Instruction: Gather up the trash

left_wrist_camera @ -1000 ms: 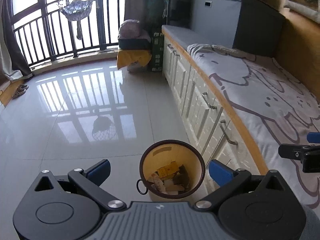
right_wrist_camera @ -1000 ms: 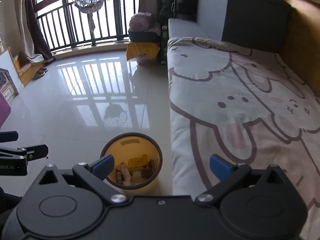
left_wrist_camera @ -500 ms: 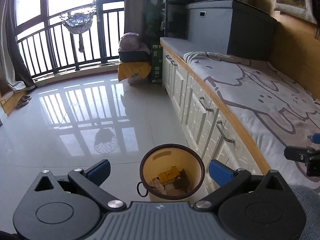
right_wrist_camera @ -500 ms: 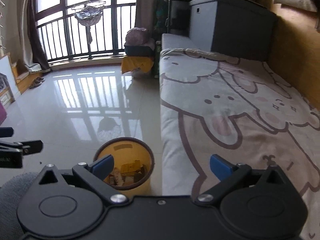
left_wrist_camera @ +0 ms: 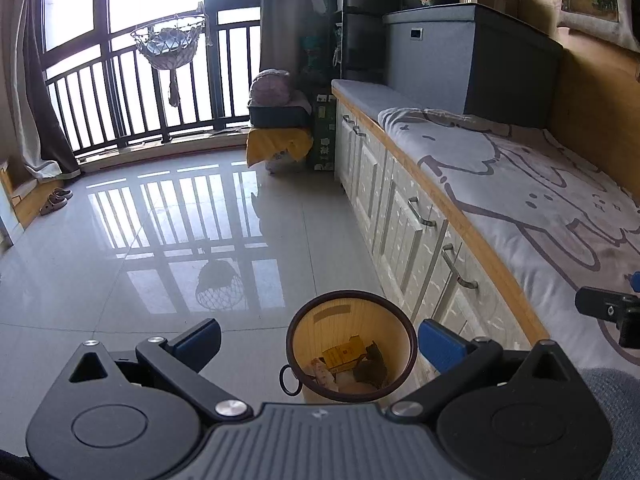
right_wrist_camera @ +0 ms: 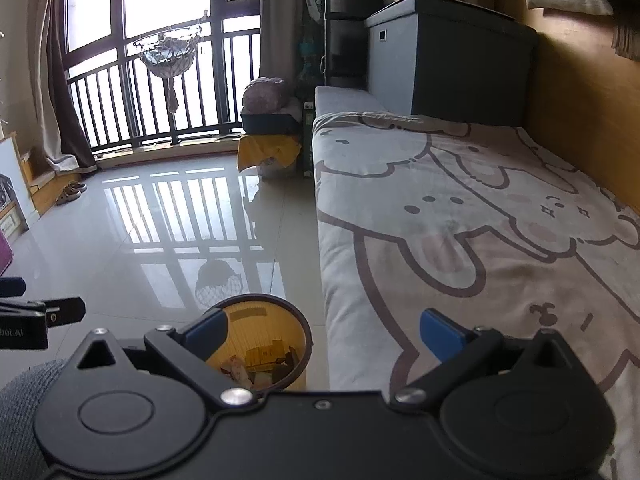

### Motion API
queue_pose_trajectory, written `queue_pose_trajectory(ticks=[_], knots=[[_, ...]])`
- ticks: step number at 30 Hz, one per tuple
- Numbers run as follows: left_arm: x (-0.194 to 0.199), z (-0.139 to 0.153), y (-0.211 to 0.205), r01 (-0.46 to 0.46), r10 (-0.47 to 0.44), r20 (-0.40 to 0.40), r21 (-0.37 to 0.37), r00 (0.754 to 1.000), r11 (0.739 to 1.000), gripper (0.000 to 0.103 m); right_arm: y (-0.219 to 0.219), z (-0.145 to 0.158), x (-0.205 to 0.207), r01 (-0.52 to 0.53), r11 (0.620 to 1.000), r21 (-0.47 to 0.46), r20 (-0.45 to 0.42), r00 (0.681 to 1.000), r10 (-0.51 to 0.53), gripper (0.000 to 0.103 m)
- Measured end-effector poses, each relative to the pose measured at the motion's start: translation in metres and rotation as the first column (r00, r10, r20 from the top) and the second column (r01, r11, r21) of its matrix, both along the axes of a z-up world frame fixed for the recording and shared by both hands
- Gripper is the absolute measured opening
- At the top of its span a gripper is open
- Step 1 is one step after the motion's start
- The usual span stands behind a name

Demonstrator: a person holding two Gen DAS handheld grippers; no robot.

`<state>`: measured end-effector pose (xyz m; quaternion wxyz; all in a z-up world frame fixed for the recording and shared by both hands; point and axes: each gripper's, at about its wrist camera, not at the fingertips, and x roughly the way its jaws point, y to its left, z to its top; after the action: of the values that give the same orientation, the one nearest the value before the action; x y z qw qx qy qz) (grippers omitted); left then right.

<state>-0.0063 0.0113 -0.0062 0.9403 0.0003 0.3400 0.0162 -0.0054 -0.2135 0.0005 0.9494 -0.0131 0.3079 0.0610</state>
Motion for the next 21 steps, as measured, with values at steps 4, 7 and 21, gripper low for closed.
queue_pose_trajectory(ticks=[4,7,21], knots=[[-0.0004,-0.0021,0.0002,0.000,0.000,-0.005,-0.003,1.000,1.000,0.103,0.0020,-0.0013,0.0001,0.004,1.000,-0.008,0.001,1.000,-0.004,0.103],[-0.0003,-0.0030,0.0016,-0.001,0.001,-0.007,-0.009,1.000,1.000,0.103,0.0030,-0.0022,0.0009,0.005,1.000,-0.014,-0.002,1.000,-0.005,0.103],[-0.0001,-0.0016,0.0008,0.006,-0.006,-0.003,-0.006,1.000,1.000,0.103,0.0036,-0.0024,0.0000,0.008,1.000,-0.024,-0.004,1.000,-0.009,0.103]])
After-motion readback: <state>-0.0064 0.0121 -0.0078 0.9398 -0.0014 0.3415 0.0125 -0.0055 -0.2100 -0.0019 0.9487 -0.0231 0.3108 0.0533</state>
